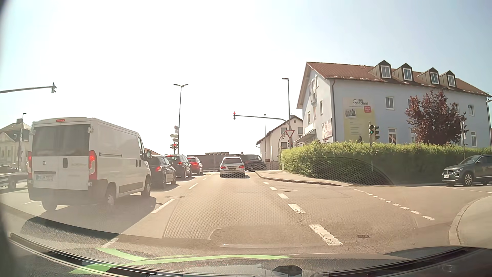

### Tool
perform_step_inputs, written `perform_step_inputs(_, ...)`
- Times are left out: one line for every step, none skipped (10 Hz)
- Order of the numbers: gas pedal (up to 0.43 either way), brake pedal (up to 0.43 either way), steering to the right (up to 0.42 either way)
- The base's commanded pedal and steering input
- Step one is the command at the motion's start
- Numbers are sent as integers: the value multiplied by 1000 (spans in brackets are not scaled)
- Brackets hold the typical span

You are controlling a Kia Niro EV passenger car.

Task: Follow the waypoints while adhering to traffic rules and regulations

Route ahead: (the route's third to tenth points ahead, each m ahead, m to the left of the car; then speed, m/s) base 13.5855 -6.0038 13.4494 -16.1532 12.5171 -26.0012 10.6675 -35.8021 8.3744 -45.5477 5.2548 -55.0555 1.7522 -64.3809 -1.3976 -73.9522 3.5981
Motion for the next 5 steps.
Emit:
perform_step_inputs(0, 0, 162)
perform_step_inputs(0, 0, 166)
perform_step_inputs(0, 0, 168)
perform_step_inputs(0, 0, 171)
perform_step_inputs(0, 0, 180)
